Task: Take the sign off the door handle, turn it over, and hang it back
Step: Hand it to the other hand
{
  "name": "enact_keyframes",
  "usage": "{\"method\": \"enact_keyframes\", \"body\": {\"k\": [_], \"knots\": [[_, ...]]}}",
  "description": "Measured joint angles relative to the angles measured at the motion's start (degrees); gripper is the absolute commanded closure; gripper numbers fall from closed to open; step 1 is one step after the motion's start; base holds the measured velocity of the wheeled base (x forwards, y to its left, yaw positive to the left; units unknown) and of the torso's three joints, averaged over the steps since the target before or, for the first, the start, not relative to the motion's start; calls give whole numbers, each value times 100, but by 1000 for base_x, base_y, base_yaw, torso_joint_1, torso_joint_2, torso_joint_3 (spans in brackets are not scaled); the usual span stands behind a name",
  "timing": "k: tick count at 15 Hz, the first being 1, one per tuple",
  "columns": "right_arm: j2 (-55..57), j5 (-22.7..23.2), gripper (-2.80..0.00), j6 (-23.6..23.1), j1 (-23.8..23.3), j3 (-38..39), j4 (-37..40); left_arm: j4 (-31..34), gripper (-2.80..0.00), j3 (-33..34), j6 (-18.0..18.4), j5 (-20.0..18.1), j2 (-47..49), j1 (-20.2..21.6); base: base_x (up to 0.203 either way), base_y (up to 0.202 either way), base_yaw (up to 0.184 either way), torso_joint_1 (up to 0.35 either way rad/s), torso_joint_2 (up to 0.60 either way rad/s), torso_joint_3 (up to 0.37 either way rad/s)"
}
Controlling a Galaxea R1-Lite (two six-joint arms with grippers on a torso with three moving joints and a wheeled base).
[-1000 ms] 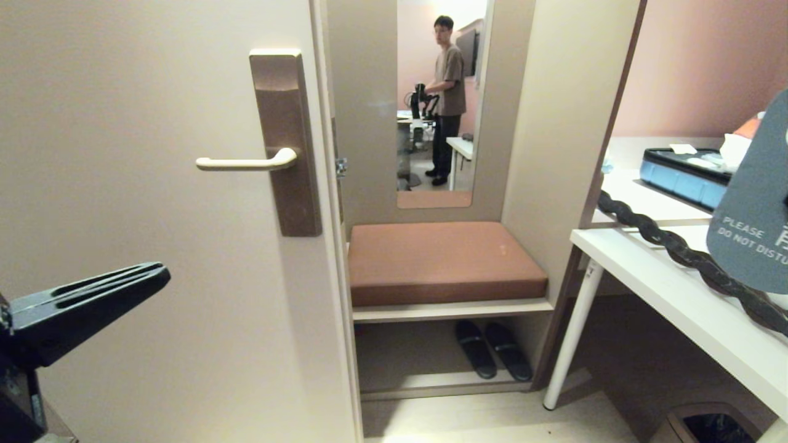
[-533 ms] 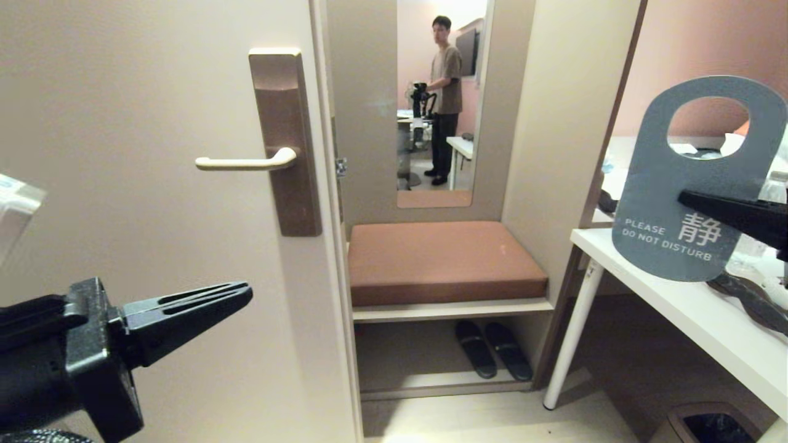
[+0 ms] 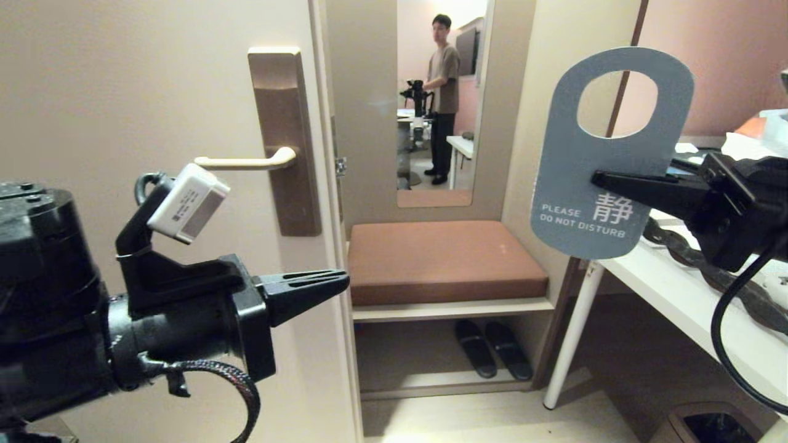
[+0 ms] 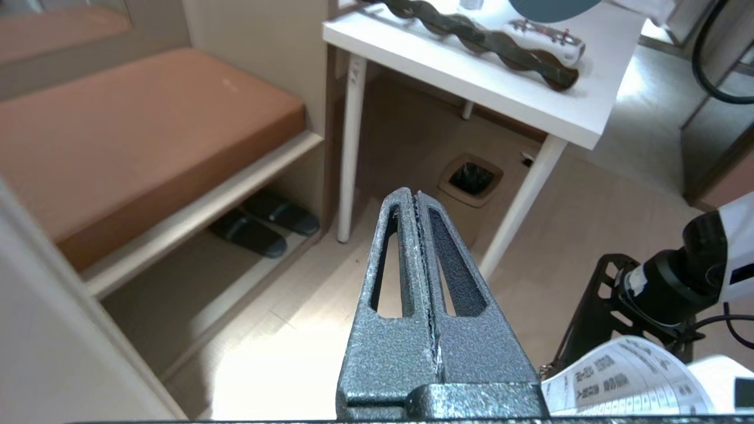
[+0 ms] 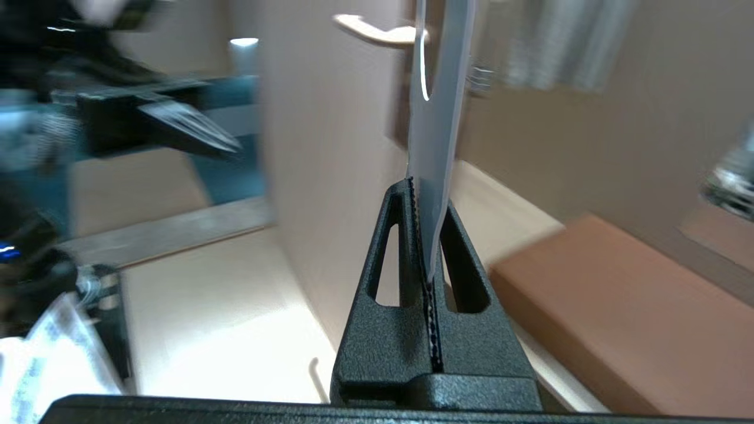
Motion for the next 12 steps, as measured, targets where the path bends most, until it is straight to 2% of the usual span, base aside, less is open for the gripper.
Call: {"method": "enact_keyframes", "body": {"k": [2,5,8,12], "knots": [[177,12,0,24,397,-126,-28,-135,0,-127,-31,-10,289,1,0,0,0,0,0,0],[360,21,0,88,776,-295,-37,-875,0,-194,-42,-131,826,1,0,0,0,0,0,0],[413,240,0,184,895,-338,-37,-1227,0,-228,-158,-344,1196,-4,0,0,0,0,0,0],[433,273,0,211,988,-338,-39,-1531,0,-321,-432,-380,1432,-59,0,0,0,0,0,0]]}}
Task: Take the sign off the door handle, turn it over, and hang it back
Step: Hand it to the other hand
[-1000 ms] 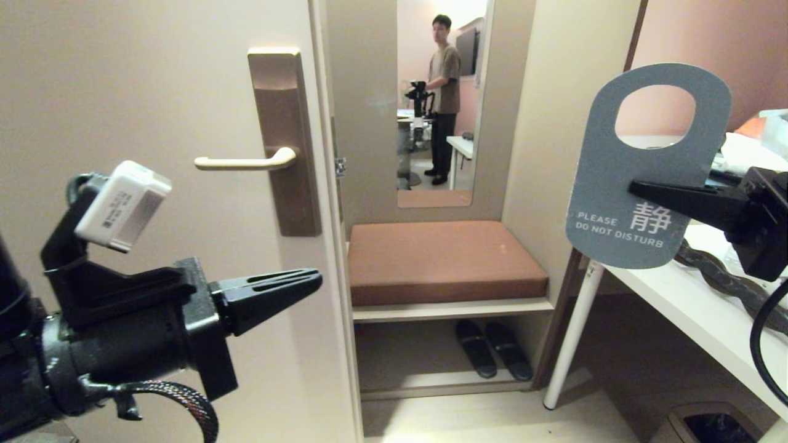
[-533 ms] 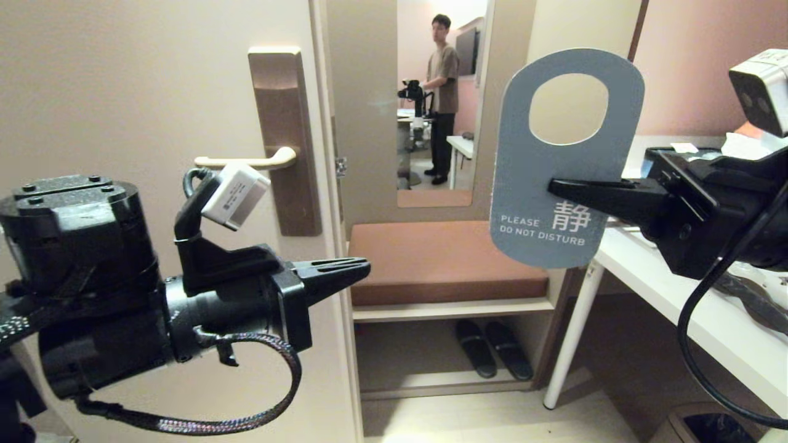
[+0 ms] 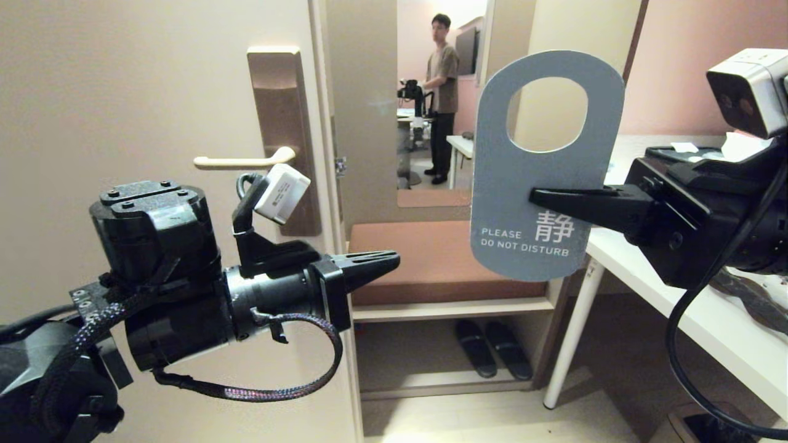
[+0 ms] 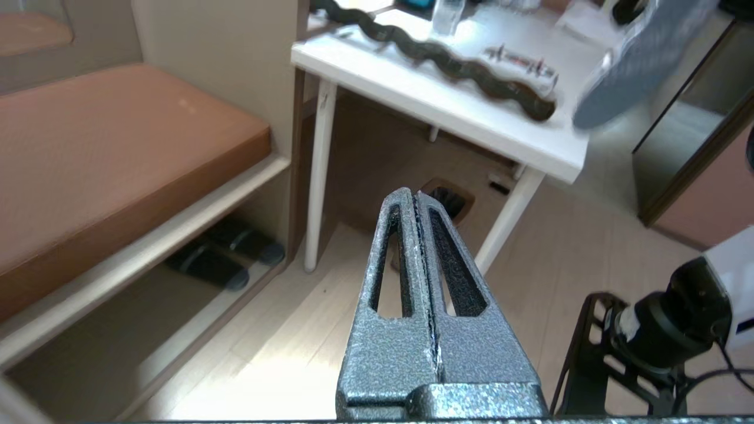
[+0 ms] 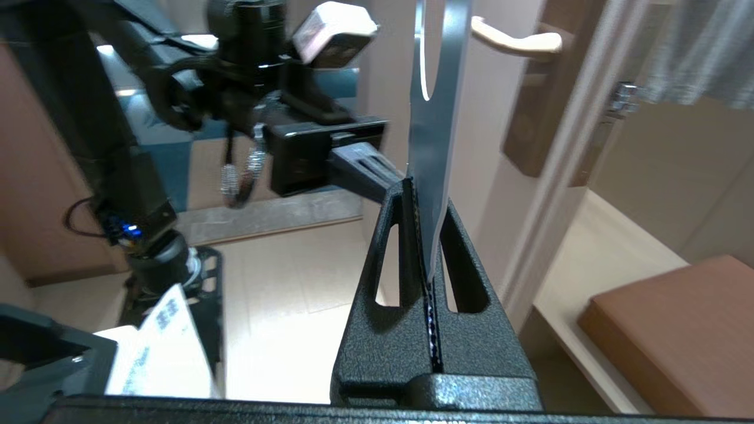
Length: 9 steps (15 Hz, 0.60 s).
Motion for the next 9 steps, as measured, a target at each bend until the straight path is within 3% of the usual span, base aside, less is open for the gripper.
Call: {"method": "enact_keyframes", "body": {"k": [4,8,9], "knots": [[5,35,0,174,196,71,-82,-78,0,-11,-10,-19,97,-107,0,0,0,0,0,0],[-11,382,0,205,218,342,-203,-360,0,29,-47,-216,93,-109,0,0,0,0,0,0],[-22,390,0,202,221,399,-205,-379,-280,52,-96,-221,84,-107,0,0,0,0,0,0]]}}
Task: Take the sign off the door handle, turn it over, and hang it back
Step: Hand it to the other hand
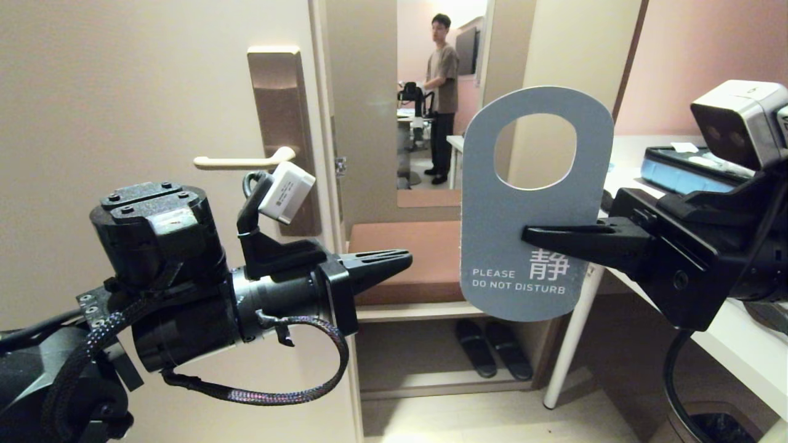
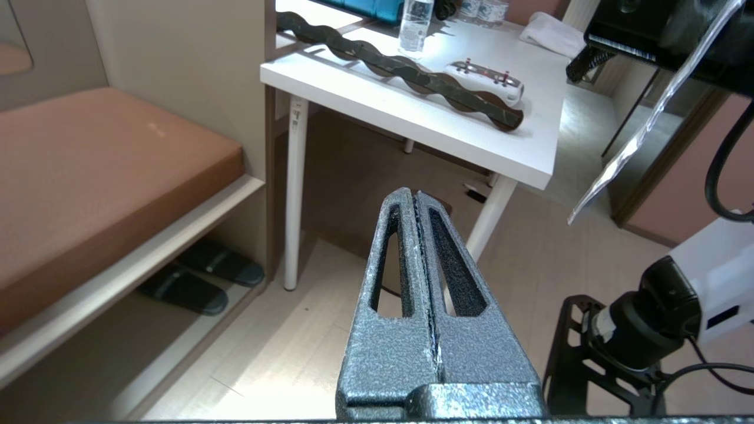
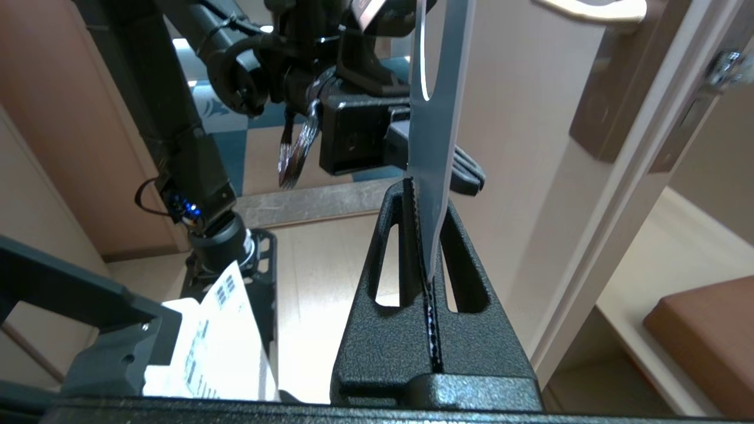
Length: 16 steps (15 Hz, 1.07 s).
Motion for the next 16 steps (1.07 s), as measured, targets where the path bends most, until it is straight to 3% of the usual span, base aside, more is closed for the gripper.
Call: {"method": "enact_keyframes", "body": {"k": [8,11,16], "knots": [[-61,1,0,-7,-13,263,-72,-335,-280,311,-52,-20,-52,0,0,0,0,0,0,0],[14,-3,0,-3,-13,285,-327,-679,-280,322,-317,-241,-39,-34,0,0,0,0,0,0],[112,-1,0,-1,-8,288,-361,-717,-280,336,-430,-277,-34,-242,0,0,0,0,0,0]]}}
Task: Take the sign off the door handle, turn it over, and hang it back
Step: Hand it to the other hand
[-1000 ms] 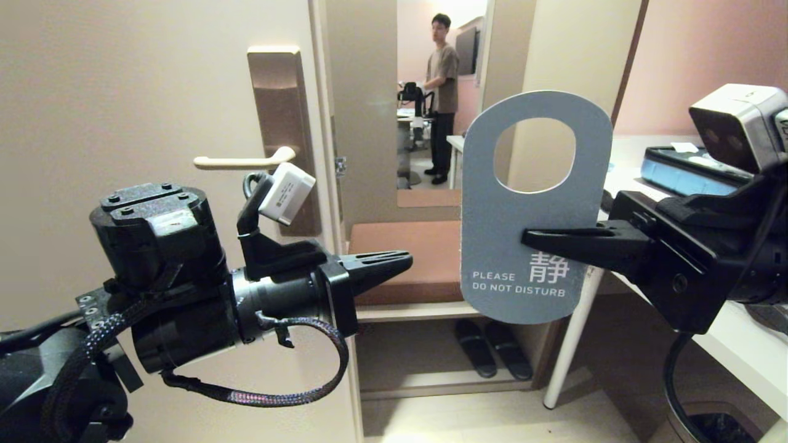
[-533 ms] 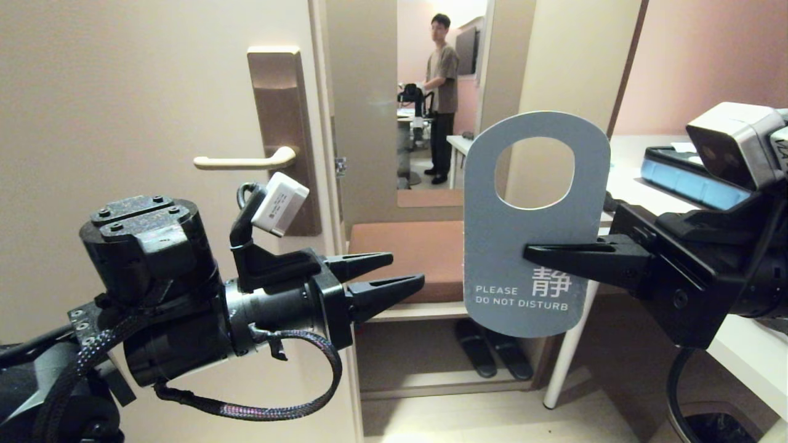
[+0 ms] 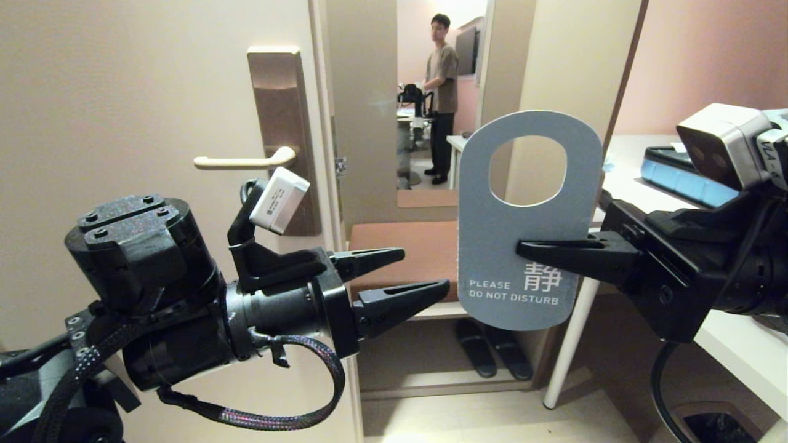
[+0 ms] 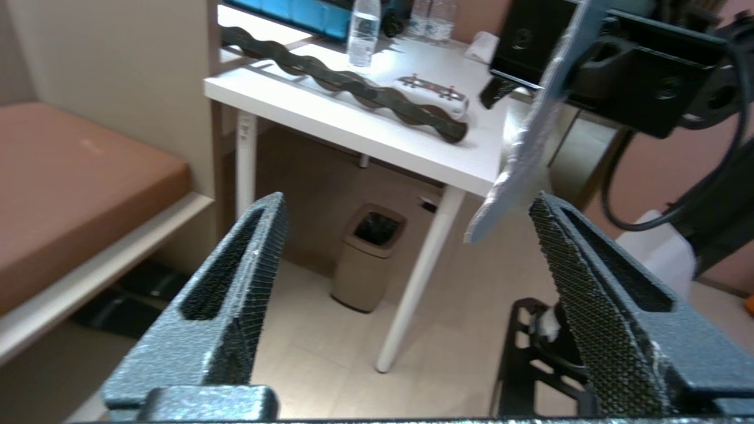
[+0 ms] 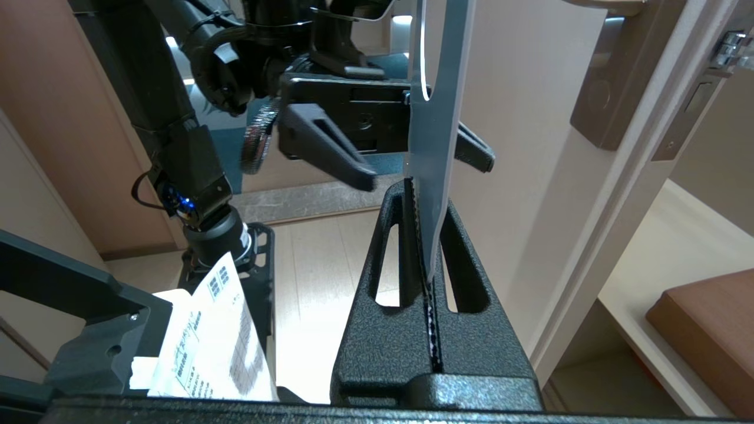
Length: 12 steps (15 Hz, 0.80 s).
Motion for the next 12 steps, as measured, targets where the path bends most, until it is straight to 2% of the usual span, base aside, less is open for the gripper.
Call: {"method": "enact_keyframes", "body": {"k": [6,10,12], "knots": [[37,112,0,4,38,-34,-2,-13,-280,-22,-58,3,6,-486,0,0,0,0,0,0],[59,130,0,31,260,-81,-9,-362,-280,-30,-65,0,108,-736,0,0,0,0,0,0],[66,129,0,230,438,-185,-15,-435,-280,-35,-66,-11,172,-784,0,0,0,0,0,0]]}}
